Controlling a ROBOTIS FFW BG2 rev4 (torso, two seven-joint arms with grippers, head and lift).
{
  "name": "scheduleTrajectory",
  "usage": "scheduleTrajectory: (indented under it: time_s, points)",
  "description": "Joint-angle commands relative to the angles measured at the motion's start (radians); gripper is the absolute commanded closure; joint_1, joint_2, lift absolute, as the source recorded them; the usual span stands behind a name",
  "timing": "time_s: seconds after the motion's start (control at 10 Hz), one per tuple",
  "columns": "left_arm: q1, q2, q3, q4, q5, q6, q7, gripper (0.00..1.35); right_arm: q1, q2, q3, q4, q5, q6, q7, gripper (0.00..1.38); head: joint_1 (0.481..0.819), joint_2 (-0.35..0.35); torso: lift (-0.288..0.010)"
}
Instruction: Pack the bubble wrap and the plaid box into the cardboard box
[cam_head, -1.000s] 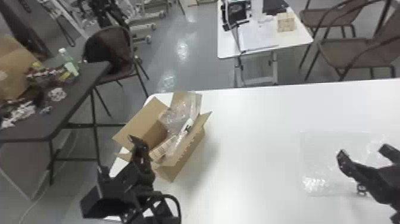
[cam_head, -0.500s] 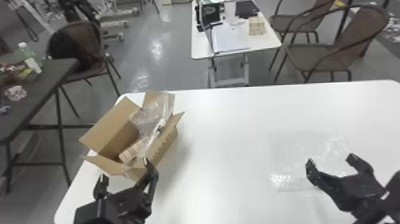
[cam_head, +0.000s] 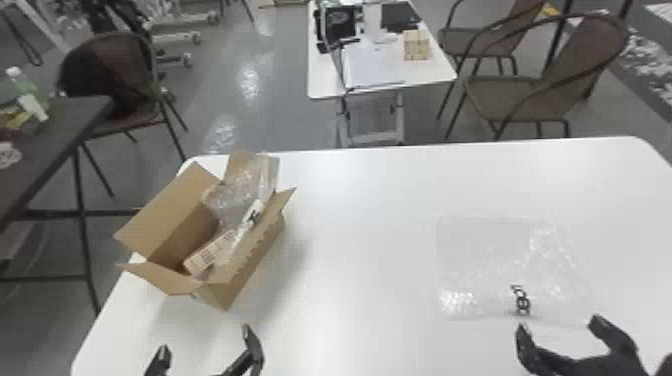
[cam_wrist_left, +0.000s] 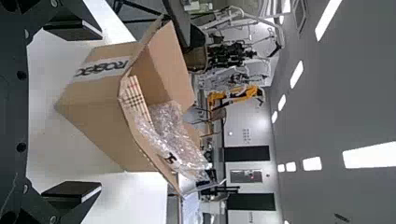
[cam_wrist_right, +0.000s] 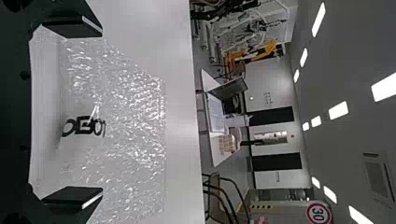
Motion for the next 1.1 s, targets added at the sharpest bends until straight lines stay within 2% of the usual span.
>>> scheduleTrajectory:
  time_s: [0.0, 0.1, 0.5, 1.0]
  points:
    - [0.02, -0.009, 0.003, -0.011, -0.004, 0.014, 0.002, 0.16, 0.065, 0.001, -0.018, -0.036, 0.011, 0.013, -0.009, 0.1, 0.695, 0.153, -0.102]
    - [0.008, -0.013, 0.003, -0.011, -0.009, 0.013, 0.002, 0.16, 0.055, 0.006, -0.018, -0.03, 0.012, 0.012, -0.009, 0.1, 0.695, 0.146, -0.102]
    - [0.003, 0.009, -0.006, -0.011, -0.007, 0.007, 0.015, 0.16, 0.041, 0.018, -0.018, -0.023, 0.034, -0.007, 0.007, 0.1, 0.695, 0.147, -0.102]
    - [-0.002, 0.01, -0.012, -0.01, -0.006, 0.003, 0.021, 0.17, 0.042, 0.023, -0.018, -0.024, 0.04, -0.02, 0.007, 0.1, 0.695, 0.143, -0.102]
